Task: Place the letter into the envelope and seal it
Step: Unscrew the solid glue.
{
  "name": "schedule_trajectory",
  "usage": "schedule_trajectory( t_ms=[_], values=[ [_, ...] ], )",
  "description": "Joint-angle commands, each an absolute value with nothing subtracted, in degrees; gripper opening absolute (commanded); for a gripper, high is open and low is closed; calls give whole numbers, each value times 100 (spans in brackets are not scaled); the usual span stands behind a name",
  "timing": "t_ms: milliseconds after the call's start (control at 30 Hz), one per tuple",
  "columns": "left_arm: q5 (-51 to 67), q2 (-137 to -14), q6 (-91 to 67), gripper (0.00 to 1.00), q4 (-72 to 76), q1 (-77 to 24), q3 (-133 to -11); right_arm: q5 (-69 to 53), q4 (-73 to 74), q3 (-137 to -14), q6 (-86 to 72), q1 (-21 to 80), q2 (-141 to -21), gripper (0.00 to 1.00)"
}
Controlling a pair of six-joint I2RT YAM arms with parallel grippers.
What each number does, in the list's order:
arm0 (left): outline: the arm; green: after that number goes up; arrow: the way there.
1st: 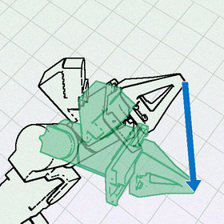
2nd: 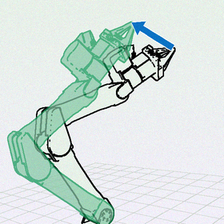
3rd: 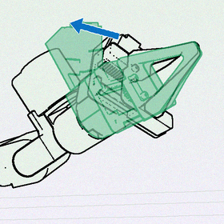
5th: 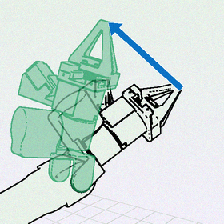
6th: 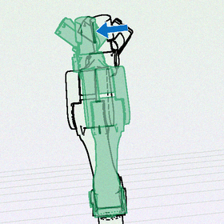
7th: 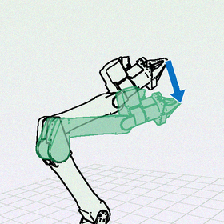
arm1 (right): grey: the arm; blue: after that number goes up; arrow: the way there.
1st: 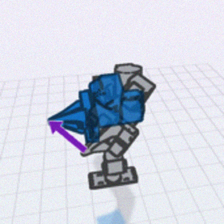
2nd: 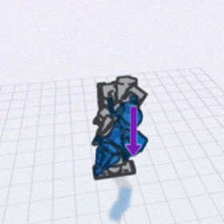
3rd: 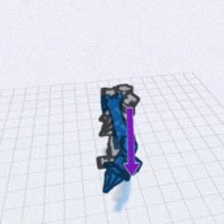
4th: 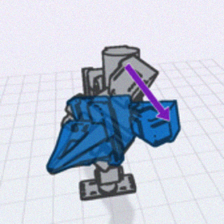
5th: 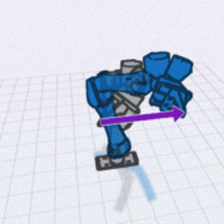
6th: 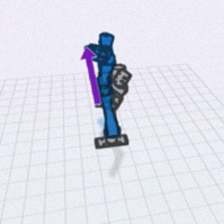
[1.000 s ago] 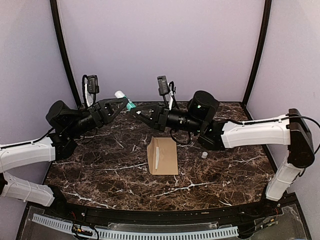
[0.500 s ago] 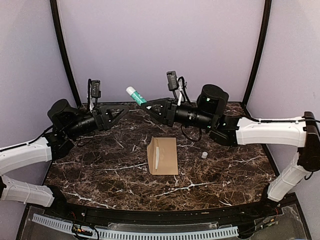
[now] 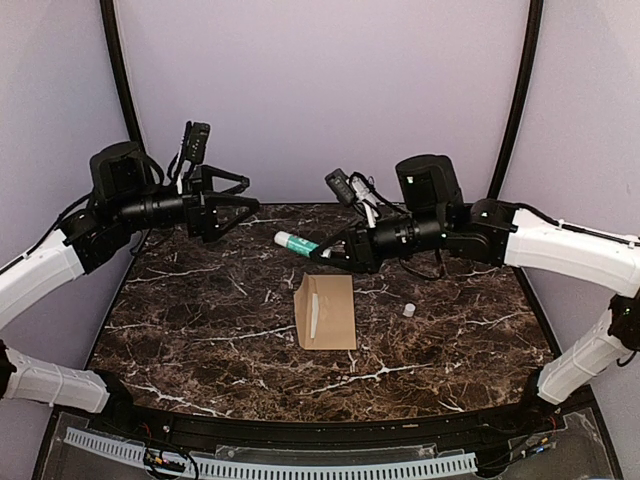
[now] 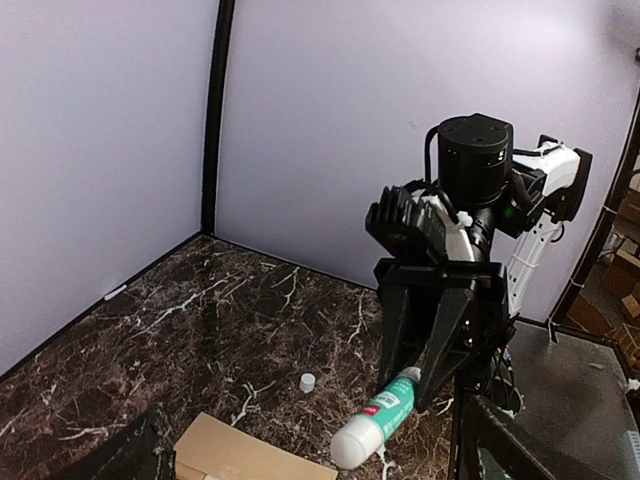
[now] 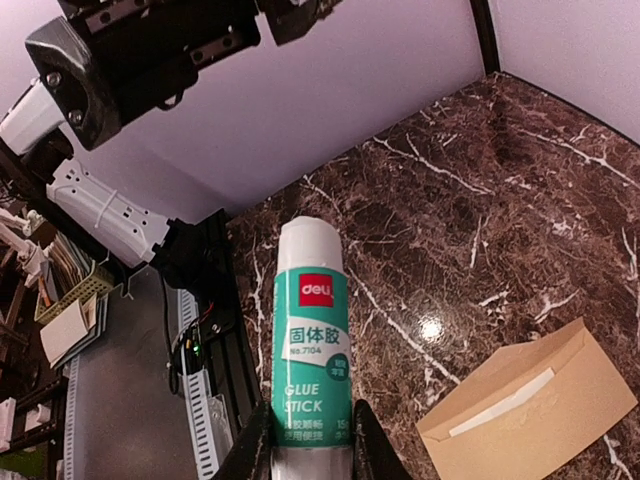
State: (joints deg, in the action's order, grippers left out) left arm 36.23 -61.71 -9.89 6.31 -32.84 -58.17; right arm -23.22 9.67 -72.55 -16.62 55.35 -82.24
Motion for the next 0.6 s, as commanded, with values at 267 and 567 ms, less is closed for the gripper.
schedule_trajectory(
  t_ms=[267,567],
  values=[
    [6001,-7102,320,77,-1064,-3375,-6819,-3980,2590,-7907,-1229,5511,-8569,0],
    [6308,-7806,841,69,-2155,-3799,-7305,-4369,2544,-8021,-1157,5512,-8586,0]
  ],
)
